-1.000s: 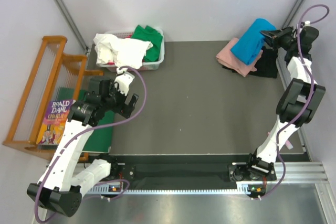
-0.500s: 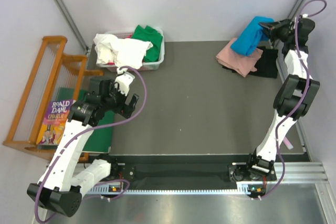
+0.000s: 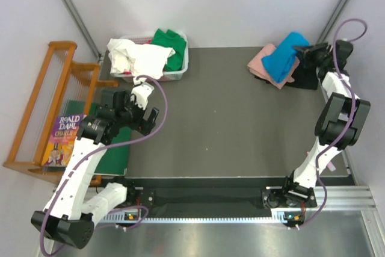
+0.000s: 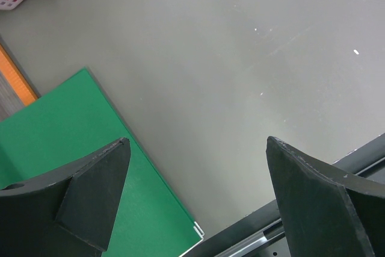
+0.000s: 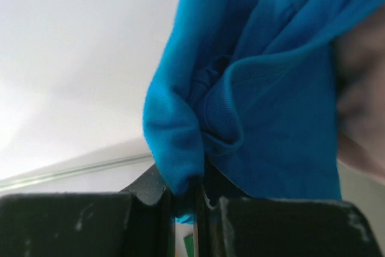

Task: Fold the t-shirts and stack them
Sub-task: Neatly place the folded tshirt to the corner

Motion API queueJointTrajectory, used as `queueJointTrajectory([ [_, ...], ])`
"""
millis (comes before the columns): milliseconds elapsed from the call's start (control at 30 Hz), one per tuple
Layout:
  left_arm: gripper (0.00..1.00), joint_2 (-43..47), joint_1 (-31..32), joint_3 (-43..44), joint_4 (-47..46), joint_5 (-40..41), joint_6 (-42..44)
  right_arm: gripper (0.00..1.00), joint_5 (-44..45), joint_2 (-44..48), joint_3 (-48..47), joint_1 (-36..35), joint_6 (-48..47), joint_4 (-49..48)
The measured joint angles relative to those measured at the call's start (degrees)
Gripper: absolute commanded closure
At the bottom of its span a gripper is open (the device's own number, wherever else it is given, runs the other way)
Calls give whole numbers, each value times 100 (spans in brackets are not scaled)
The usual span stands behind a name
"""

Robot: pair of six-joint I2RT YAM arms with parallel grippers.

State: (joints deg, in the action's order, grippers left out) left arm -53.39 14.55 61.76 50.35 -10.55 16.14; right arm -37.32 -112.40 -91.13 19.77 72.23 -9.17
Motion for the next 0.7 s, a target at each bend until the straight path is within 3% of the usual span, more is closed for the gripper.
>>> queueJointTrajectory([
  [133,1,0,-22,125,94,-61,-4,100,385,450,1473,-2,-396,625],
  [333,1,46,-57,295,136,-166,-20,100,1545,1154,1851,-28,-1379,1974],
  [367,1,72,-61,295,144,-168,-20,85,1714,1261,1703,-37,-1550,2138],
  [467,1,142,-83,297,188,-201,-20,65,2017,1362,1110,-52,-1893,2481],
  [600,1,203,-120,297,254,-212,-22,55,2330,1320,531,-52,-2181,2997],
  [633,1,214,-127,297,267,-212,-22,58,2404,1255,396,-52,-2234,3161],
  [667,1,223,-131,297,286,-210,-22,96,2435,1154,278,-52,-2282,3316],
  [700,1,225,-133,297,297,-210,-22,100,2439,1032,164,-52,-2341,3469],
])
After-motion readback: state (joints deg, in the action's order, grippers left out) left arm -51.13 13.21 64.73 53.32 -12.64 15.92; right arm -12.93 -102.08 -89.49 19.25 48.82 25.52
